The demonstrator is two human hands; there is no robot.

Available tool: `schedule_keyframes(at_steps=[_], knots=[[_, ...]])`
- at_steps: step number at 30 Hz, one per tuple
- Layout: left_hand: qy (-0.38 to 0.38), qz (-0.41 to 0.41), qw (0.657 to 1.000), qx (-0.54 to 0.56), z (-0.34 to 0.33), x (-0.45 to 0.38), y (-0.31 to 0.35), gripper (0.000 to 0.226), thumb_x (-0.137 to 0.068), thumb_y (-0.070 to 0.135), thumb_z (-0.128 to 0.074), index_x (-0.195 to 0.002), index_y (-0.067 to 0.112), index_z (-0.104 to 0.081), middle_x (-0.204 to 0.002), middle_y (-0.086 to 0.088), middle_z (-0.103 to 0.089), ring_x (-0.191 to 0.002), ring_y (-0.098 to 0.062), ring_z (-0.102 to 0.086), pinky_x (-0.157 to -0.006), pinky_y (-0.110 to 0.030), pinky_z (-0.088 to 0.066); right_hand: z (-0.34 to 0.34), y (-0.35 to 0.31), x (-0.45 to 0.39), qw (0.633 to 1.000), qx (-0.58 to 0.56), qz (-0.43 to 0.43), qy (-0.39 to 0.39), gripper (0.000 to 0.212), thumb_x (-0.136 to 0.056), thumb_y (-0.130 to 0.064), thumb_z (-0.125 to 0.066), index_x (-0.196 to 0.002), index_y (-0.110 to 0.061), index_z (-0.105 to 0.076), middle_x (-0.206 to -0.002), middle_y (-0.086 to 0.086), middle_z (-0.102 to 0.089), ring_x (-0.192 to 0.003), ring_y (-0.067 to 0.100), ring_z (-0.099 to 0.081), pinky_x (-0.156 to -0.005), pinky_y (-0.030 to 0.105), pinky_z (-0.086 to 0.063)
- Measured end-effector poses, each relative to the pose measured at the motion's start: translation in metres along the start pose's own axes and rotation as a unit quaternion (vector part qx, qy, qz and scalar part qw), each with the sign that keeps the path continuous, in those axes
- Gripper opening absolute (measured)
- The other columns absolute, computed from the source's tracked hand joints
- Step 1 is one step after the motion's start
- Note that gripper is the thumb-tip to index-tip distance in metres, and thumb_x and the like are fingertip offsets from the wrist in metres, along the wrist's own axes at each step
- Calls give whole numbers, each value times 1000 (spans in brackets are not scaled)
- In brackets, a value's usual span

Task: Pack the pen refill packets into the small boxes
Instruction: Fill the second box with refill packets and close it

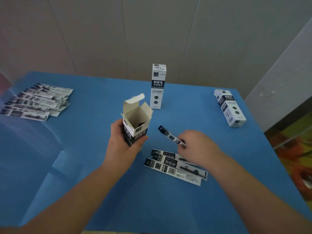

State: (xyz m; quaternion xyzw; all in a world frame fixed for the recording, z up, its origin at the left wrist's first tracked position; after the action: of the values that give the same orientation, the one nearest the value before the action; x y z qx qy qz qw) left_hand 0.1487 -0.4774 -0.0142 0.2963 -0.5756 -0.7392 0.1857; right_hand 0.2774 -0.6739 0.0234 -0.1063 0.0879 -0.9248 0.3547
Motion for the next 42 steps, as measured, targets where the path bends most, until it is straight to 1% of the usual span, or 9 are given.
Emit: schedule_keyframes(at_steps=[5, 10, 13, 19, 23, 30, 36, 39, 42], knots=[[-13, 0, 1000, 5, -2, -2, 0, 57, -65, 51, -79, -103, 71, -40, -103, 30, -64, -91, 5, -66, -70, -10, -52, 48, 4, 15, 957, -259, -60, 116, 10, -88, -33, -76, -83, -24, -75, -73, -4, -73, -66, 14, -68, -61, 31, -53], [-22, 8, 1000, 1, -4, -2, -3, 58, -64, 57, -77, -104, 71, -38, -108, 29, -63, -101, 0, -66, -83, -27, -54, 85, -24, 34, 798, -583, 30, 149, 10, -80, -27, -78, -88, -31, -82, -88, 0, -80, -79, 14, -74, -72, 23, -59], [-34, 5, 999, -1, -5, -2, -2, 57, -65, 57, -76, -105, 69, -38, -109, 30, -62, -102, 1, -66, -83, -29, -55, 97, -43, 36, 751, -640, 75, 145, 12, -82, -29, -75, -91, -29, -83, -93, 3, -79, -83, 14, -73, -73, 21, -57], [-42, 4, 999, 8, -5, -2, -2, 57, -69, 53, -77, -109, 67, -39, -115, 29, -63, -107, 0, -65, -86, -31, -55, 105, -59, 28, 726, -660, 77, 177, 11, -90, -19, -71, -92, -23, -81, -96, 7, -79, -89, 19, -74, -73, 23, -57], [-40, -1, 999, 3, -5, -2, -3, 58, -69, 53, -77, -110, 68, -39, -116, 29, -63, -105, 2, -66, -84, -29, -56, 109, -62, 21, 746, -629, 80, 204, 11, -94, -11, -69, -93, -18, -77, -96, 9, -79, -92, 28, -75, -76, 33, -62], [-38, 2, 999, -3, -4, -5, -10, 61, -72, 51, -78, -118, 61, -40, -118, 24, -63, -109, -3, -65, -88, -38, -57, 121, -73, 12, 774, -570, 176, 213, 18, -95, -6, -67, -98, -22, -76, -97, -3, -80, -91, 14, -76, -77, 24, -59], [-37, -12, 999, -9, -3, -7, -12, 59, -74, 51, -79, -117, 60, -40, -118, 23, -61, -109, -5, -65, -89, -43, -57, 113, -72, -1, 854, -482, 153, 125, 10, -95, -14, -69, -102, -15, -76, -96, -7, -79, -88, 8, -74, -78, 25, -59], [-44, -19, 999, 0, -4, -6, -8, 57, -75, 48, -78, -116, 62, -40, -117, 26, -61, -107, -2, -65, -86, -31, -57, 108, -75, -9, 923, -351, 143, 70, 6, -93, -27, -72, -97, -29, -77, -86, -20, -75, -77, -2, -68, -72, 19, -52], [-45, -24, 999, 13, -5, -6, -4, 57, -74, 46, -77, -114, 65, -41, -115, 28, -62, -107, 0, -65, -85, -19, -54, 102, -82, -17, 948, -282, 138, 50, 18, -85, -34, -80, -101, -32, -75, -99, -15, -69, -85, 3, -64, -75, 24, -52]])
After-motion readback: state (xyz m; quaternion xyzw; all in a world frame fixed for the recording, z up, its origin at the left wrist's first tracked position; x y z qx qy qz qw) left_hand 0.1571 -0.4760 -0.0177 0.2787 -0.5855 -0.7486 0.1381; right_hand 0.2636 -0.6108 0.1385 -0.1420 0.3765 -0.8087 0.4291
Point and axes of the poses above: each hand's wrist, its own x-axis away from the middle knuckle, its own z-axis out of the back of the hand, y = z × x, the point moved 3 cm from there along -x, towards the middle knuckle
